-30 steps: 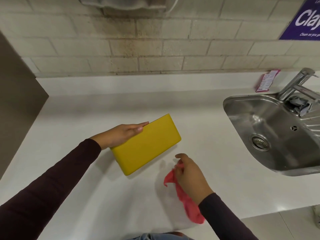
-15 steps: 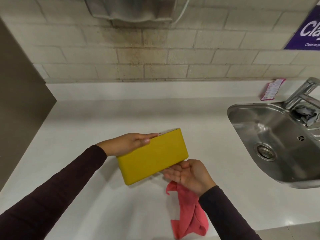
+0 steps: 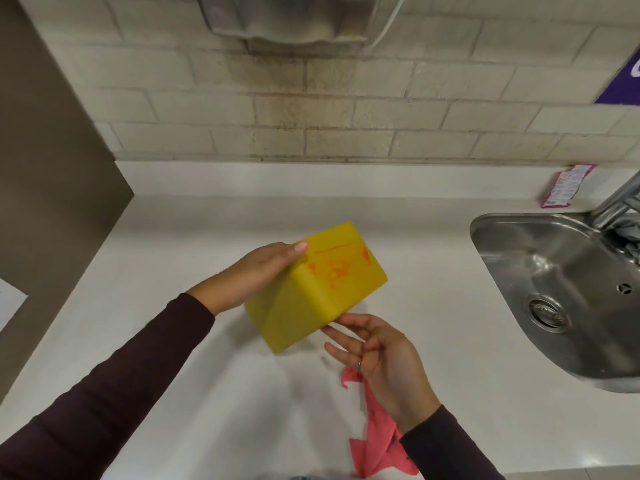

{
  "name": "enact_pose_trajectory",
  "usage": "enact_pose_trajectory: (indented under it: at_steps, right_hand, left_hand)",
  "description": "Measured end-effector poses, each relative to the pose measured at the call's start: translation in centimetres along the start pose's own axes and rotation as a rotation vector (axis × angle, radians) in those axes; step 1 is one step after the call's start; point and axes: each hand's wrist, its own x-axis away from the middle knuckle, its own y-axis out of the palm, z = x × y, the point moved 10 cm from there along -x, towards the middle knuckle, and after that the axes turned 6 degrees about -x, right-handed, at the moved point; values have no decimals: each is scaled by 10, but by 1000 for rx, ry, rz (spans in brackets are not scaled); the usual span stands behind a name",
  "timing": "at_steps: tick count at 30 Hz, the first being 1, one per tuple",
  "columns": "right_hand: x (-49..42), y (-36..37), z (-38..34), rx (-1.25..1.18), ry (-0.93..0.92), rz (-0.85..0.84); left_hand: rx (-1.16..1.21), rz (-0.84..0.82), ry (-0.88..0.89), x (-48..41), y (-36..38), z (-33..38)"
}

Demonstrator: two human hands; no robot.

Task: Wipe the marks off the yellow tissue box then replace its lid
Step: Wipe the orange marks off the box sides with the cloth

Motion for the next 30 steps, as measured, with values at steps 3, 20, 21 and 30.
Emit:
enact_pose_trajectory:
  at_steps: [3,20,21,30]
  right_hand:
    - [2,2,10,288,-31,9]
    - [0,-103,-21,1575,39,303]
    - [1,-104,-18,1597,5,364]
    - [22,-93,4,1443,-350,477]
  left_hand:
    - [43,168,51,6,-5,-6]
    - [149,290,229,12,-26,-27]
    - [146,288,231,12,-26,-27]
    - [164,285,226,9,-30,-28]
